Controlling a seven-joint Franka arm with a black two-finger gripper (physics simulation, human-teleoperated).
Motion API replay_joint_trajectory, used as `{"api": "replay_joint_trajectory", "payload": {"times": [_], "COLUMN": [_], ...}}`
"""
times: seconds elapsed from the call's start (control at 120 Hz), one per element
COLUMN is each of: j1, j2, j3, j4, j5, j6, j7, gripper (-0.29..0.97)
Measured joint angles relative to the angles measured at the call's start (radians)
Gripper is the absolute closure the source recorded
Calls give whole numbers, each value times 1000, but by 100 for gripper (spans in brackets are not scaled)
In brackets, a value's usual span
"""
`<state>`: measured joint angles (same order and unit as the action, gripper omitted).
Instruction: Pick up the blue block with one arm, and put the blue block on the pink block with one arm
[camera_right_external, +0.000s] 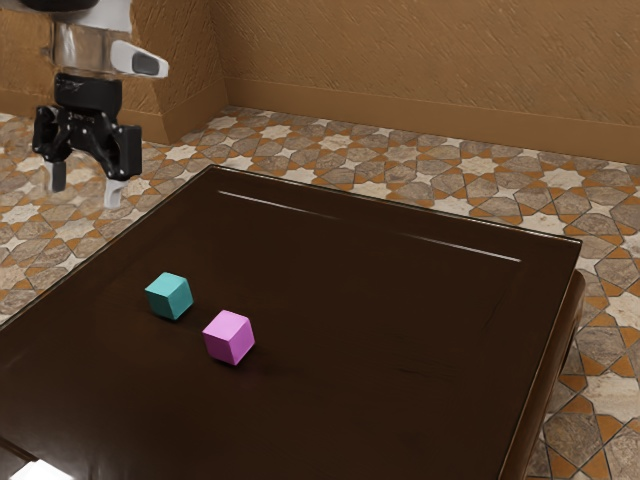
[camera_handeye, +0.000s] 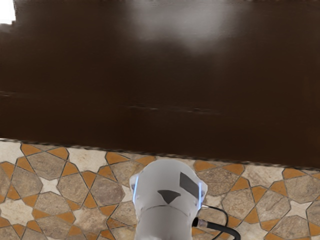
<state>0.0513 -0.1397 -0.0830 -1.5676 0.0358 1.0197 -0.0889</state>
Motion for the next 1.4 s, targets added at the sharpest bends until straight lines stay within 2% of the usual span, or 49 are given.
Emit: {"api": "replay_joint_trajectory", "payload": {"times": [0.108,0.233,0.317,0.408,0.483,0.575,0.733,0.875,0.992,1.4], "j1": [-1,35,46,99,134,169,131,130,185,262], "j2": [9,43,-2,65,156,197,263,255,270,424], "j3": [2,33,112,152,155,152,125,107,103,74], "j4": [-15,-51,-298,-442,-483,-566,-584,-625,-639,-537], "j5": [4,10,50,66,65,63,56,81,91,94], "j6": [179,296,446,660,829,1034,1276,1409,1482,1580], "j7": [-21,-83,-117,-125,-107,-83,-49,-21,2,96], "gripper": [0,0,0,0,0,0,0,0,0,0]}}
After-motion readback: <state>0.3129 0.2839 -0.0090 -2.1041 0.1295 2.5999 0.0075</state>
